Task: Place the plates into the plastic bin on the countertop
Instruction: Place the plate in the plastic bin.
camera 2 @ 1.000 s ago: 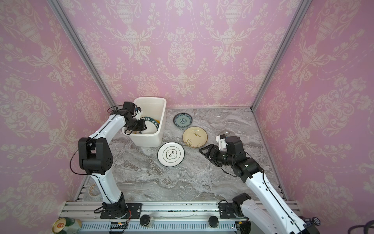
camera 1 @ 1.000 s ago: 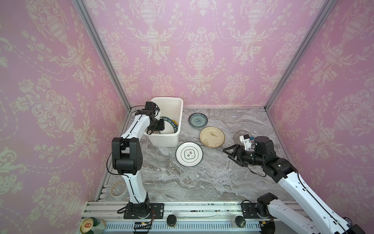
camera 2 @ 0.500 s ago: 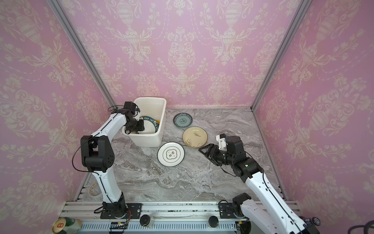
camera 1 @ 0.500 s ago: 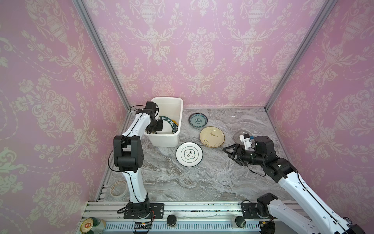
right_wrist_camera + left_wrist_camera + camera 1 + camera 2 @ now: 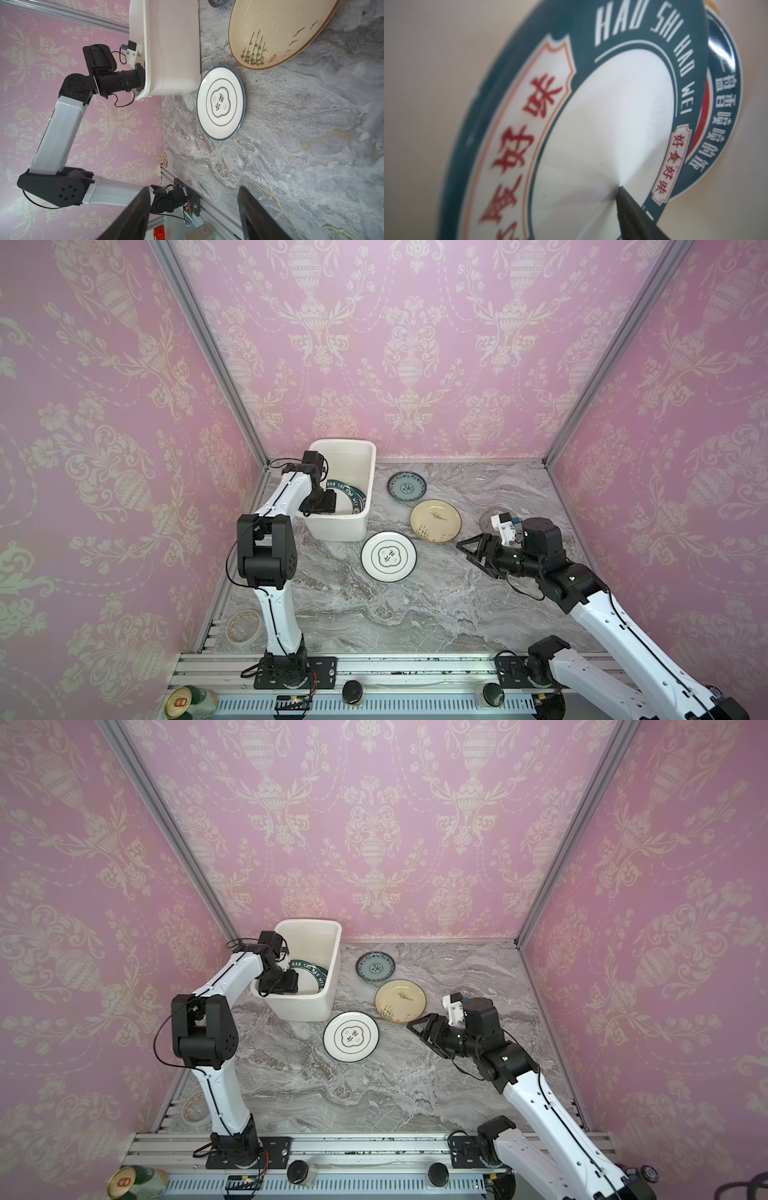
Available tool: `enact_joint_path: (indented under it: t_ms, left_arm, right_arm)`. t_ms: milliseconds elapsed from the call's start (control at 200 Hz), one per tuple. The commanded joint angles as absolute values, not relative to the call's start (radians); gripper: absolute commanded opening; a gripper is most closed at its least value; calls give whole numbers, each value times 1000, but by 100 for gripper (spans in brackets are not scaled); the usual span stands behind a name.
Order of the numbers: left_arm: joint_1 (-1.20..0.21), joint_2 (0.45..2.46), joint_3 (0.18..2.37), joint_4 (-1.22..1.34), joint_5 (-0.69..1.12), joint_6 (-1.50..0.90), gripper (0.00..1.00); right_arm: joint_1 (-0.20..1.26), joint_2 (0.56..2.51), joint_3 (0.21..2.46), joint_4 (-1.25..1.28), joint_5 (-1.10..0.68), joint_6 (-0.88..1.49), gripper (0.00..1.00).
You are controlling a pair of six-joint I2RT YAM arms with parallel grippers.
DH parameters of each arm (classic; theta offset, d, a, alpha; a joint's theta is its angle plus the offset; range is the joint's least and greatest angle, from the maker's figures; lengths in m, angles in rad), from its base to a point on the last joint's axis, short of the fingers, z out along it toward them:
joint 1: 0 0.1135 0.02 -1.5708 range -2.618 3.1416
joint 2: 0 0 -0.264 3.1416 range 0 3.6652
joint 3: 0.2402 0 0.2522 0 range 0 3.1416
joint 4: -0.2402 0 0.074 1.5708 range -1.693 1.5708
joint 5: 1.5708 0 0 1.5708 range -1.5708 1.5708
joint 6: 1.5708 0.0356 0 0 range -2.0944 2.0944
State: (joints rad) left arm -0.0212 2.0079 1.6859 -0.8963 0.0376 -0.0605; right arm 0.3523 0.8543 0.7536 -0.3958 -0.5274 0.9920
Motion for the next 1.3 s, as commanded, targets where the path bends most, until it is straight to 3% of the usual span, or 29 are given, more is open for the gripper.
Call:
enact_joint_path:
  t_ms: [0,155,450,946,1291]
  left_arm:
    - [-17,2019,1669,-940,12,-31,68]
    - [-18,2028,1676,-959,18,-35,69]
    - [-18,2051,1703,-1014,-46,-32,82]
    - [-35,2083,1773,-1072,-120,-29,86]
    - [-51,1887,1785,-987,-67,-100,94]
  right_arm:
    - [359,857,744,-366,-539,985,67]
    - [358,855,742,-362,-538,987,67]
    - [358,860,730,-333,-538,994,67]
    - [359,887,727,-299,-548,994,67]
    - [358,875,769,-381,-535,965,70]
